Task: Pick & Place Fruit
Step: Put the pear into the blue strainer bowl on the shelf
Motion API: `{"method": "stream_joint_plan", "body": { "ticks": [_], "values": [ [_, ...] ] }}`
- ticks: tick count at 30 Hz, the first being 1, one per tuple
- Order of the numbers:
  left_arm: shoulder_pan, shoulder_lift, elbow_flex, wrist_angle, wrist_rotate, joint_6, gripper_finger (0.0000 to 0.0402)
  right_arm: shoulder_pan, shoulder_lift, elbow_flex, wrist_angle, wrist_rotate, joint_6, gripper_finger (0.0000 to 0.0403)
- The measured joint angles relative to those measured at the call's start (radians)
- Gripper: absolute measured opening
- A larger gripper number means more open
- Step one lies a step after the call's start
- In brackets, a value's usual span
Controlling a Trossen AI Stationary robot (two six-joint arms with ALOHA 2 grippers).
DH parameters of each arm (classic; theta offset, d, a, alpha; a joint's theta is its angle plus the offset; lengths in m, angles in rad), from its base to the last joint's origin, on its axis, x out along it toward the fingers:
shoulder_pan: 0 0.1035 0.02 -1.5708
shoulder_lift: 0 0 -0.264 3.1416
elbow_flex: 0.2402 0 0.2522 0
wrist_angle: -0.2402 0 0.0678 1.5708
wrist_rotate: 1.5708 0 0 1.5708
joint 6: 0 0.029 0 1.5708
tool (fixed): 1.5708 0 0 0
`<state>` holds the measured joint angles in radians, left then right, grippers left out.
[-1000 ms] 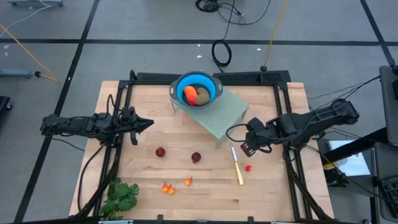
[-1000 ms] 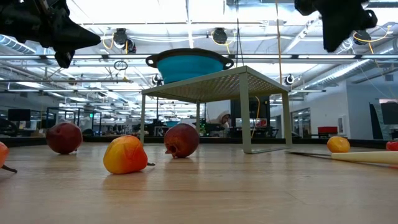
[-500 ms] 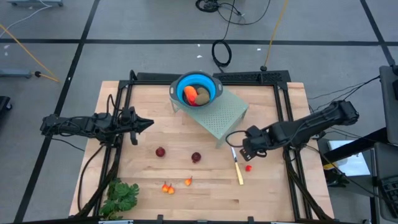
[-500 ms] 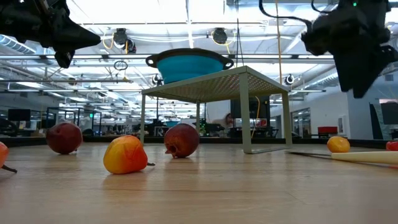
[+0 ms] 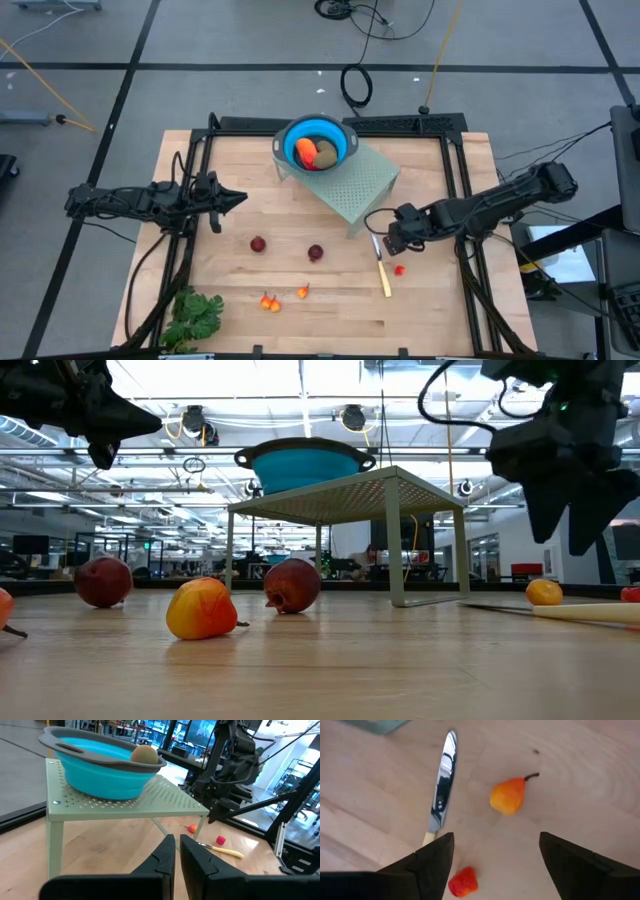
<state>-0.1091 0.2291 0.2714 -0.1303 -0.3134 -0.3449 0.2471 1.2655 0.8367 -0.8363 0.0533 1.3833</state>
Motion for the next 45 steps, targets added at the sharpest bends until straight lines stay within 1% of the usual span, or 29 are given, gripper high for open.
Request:
{"method": "stream_joint_plan", "body": {
  "ticks": [12,14,18,29,33,37,45],
  "values": [
    [0.0,0.0,0.0,0.0,0.0,0.0,0.0026,-0.115,0.0,-0.066,0.096,-0.007,-0.006,0.029],
    [0.0,0.0,0.0,0.0,0.0,0.0,0.0026,-0.126,0.0,-0.077,0.119,-0.028,-0.007,0.029],
    [0.0,0.0,0.0,0.0,0.0,0.0,0.0026,-0.131,0.0,-0.11,0.162,-0.056,-0.007,0.029],
    [0.0,0.0,0.0,0.0,-0.003,0.01,0.0026,-0.131,0.0,-0.201,0.294,-0.055,0.068,0.029],
    [0.0,0.0,0.0,0.0,-0.003,0.01,0.0026,-0.131,0.0,-0.219,0.315,-0.055,0.072,0.0289],
    [0.0,0.0,0.0,0.0,-0.003,0.01,0.0026,-0.131,0.002,-0.234,0.315,-0.055,0.075,0.0273],
    [0.0,0.0,0.0,0.0,-0.003,0.009,0.0026,-0.131,0.001,-0.248,0.332,-0.049,0.075,0.0225]
  ]
}}
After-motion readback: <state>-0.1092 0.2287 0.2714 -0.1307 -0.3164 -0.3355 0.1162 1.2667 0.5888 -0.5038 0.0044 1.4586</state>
